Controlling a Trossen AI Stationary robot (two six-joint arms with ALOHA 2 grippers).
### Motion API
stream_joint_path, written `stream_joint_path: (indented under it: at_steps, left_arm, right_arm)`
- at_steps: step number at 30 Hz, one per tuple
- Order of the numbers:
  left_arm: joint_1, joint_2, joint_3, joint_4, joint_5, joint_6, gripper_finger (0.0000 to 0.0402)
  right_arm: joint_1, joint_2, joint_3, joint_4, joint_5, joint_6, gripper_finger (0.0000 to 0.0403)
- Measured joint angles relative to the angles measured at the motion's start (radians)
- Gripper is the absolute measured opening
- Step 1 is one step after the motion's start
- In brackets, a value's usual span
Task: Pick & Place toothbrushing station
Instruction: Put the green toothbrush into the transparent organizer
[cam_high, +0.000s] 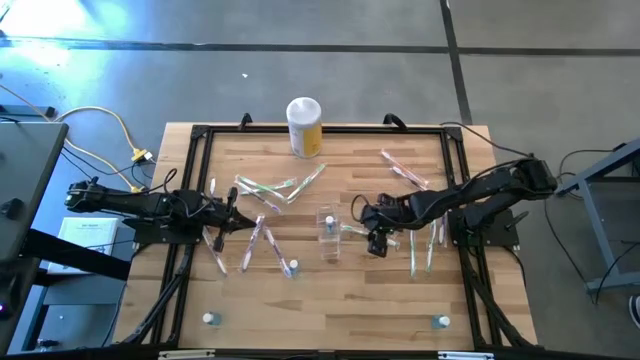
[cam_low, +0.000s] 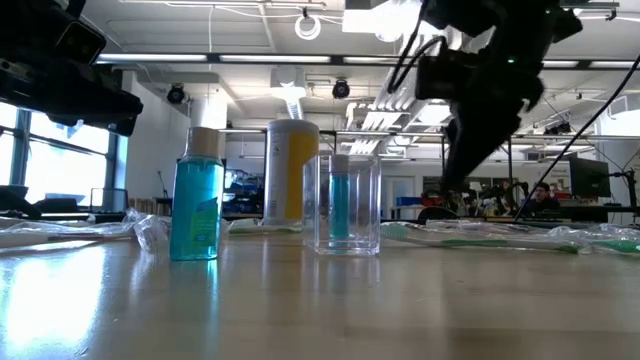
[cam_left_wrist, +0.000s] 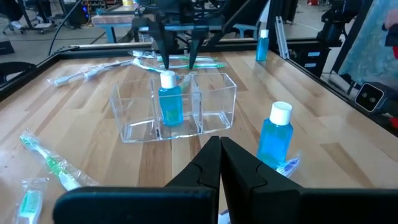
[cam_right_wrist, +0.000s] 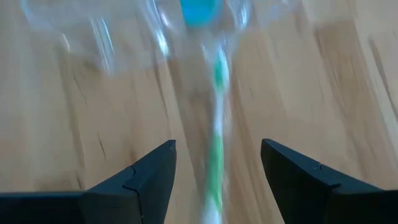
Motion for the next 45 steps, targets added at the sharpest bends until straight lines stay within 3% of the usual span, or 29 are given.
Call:
stream_joint_path:
  at_steps: [23,27,35,45]
  left_arm:
    - [0.000,0.010,0.000,0.001,-0.001,-0.002,0.0006]
    - [0.000,0.010,0.000,0.000,-0.001,-0.004,0.0006]
    - [0.000,0.010,0.000,0.000,-0.001,-0.004,0.0006]
    - [0.000,0.010,0.000,0.000,-0.001,-0.004,0.0006]
  right_arm:
    - [-0.007,0.224,-0.030,0.159,0.071,-0.069,0.0218]
    - [-0.006,0.225,-0.030,0.158,0.069,-0.076,0.0176]
    - [-0.006,0.227,-0.030,0.141,0.045,-0.119,0.0018]
    - [0.038,0.171,-0.037,0.066,0.137,-0.115,0.0006]
